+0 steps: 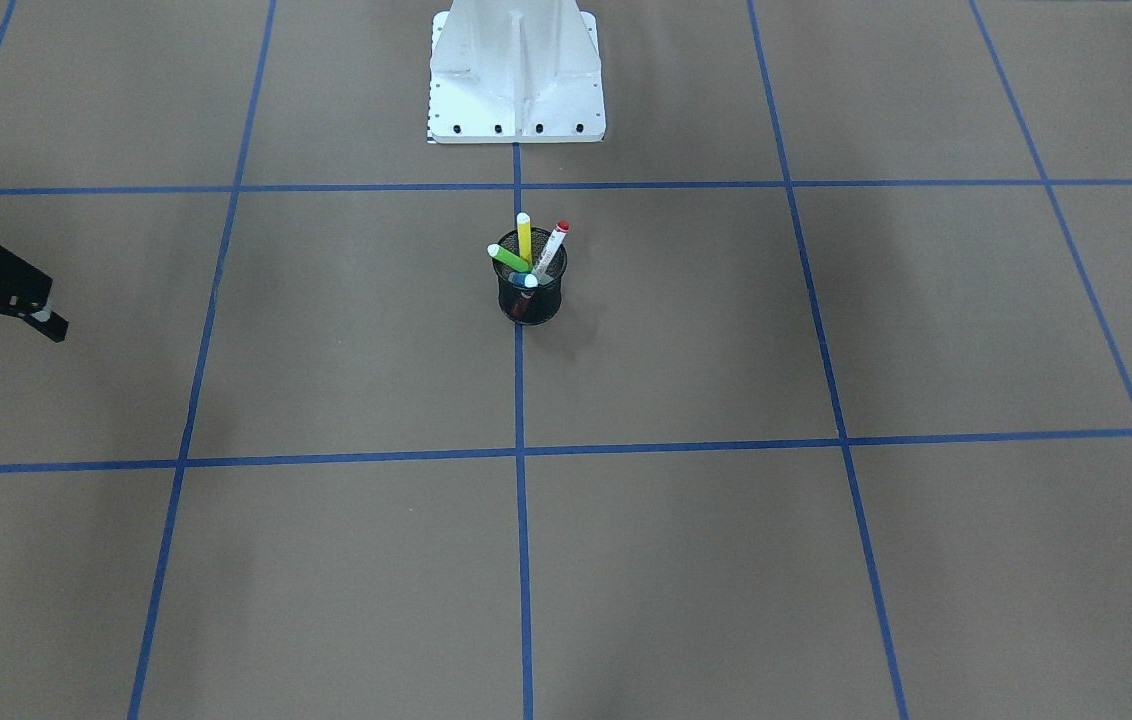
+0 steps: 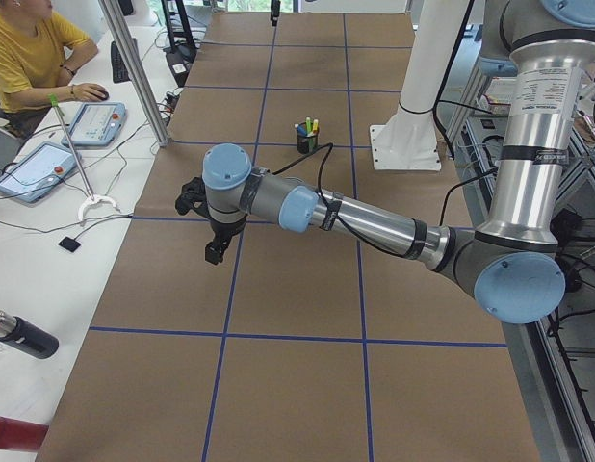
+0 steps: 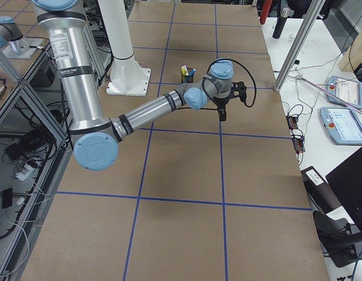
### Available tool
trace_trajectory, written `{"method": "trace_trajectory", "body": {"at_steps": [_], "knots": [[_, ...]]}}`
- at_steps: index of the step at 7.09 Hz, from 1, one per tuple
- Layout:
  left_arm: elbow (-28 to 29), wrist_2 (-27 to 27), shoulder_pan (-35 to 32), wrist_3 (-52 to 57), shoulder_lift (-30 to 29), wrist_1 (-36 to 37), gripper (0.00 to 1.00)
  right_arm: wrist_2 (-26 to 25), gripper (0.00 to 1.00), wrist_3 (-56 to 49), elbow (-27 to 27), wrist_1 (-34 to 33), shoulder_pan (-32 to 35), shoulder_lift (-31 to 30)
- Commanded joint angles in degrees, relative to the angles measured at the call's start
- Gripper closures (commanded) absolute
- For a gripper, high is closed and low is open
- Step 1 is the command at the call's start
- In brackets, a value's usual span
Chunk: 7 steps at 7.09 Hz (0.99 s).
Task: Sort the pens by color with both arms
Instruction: 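Move the right gripper over the black mesh pen cup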
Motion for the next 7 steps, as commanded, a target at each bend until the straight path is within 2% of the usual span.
{"method": "trace_trajectory", "body": {"at_steps": [1,3,5,7], "knots": [[0.14,0.04,1.31,-0.02,-0.03,-0.24,0.00,-6.40,0.00,7.49,2.25,-23.23,-9.20,16.18],[0.14,0.04,1.66,-0.02,-0.12,-0.24,0.00,-14.81,0.00,21.70,0.94,-24.47,-20.00,23.87],[0.23,0.04,2.54,-0.02,-0.12,-0.24,0.00,-16.00,0.01,27.37,-12.61,-26.74,-24.96,37.10],[0.32,0.04,2.63,-0.02,-0.12,-0.24,0.00,-16.00,0.02,27.56,-25.98,-29.13,-28.56,47.58]]}}
